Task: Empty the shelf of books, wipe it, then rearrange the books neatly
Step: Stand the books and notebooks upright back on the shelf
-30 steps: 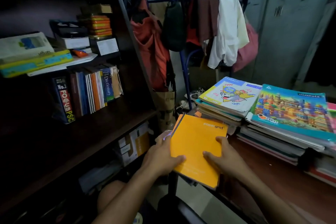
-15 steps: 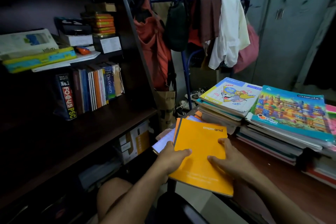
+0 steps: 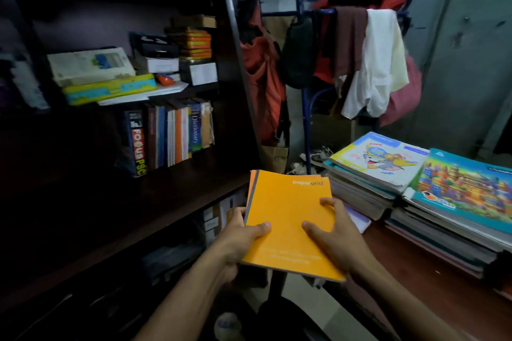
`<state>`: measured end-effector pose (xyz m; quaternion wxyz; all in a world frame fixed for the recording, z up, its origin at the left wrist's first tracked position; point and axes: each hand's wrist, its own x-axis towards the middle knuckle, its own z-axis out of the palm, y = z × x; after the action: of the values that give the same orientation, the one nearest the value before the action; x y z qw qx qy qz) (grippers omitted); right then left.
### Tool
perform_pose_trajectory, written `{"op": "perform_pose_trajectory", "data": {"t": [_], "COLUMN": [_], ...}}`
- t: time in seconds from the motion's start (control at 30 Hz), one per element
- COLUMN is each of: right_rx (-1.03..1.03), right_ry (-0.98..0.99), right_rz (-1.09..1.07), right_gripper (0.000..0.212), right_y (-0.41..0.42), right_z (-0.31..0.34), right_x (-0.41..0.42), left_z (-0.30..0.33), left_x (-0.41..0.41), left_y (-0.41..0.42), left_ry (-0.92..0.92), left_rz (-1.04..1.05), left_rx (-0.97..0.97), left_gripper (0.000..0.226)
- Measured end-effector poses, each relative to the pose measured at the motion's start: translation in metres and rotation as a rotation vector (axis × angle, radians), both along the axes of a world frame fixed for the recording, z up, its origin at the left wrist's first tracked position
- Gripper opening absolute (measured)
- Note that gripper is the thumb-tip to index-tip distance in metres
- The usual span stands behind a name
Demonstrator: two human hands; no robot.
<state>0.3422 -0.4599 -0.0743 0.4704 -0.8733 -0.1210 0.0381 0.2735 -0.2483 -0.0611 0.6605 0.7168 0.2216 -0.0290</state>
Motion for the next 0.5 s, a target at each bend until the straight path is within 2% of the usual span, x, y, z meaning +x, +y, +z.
{"op": "perform_pose_trajectory", "data": {"t": [0.17, 0.3, 0.5], "right_rx": [0.017, 0.030, -0.035], "right_ry": [0.011, -0.008, 0.109], "right_rz": [0.169, 0.340, 0.669], "right_gripper": [0.077, 0.077, 0.051], "right_y": [0.091, 0.189, 0.310], "right_z": [0.021, 0.027, 0.027], "right_x": [0.002, -0.003, -0.038], "left_z": [0.008, 0.007, -0.009], "left_x": [-0.035, -0.075, -0.134], "left_y": [0.071, 0.138, 0.222], "left_ry": [-0.112, -0.165, -0.138], "left_rz": [0.241, 0.494, 0.765], "left_rx": [0.015, 0.032, -0.007], "left_gripper": [0.048, 0.035, 0.045]}}
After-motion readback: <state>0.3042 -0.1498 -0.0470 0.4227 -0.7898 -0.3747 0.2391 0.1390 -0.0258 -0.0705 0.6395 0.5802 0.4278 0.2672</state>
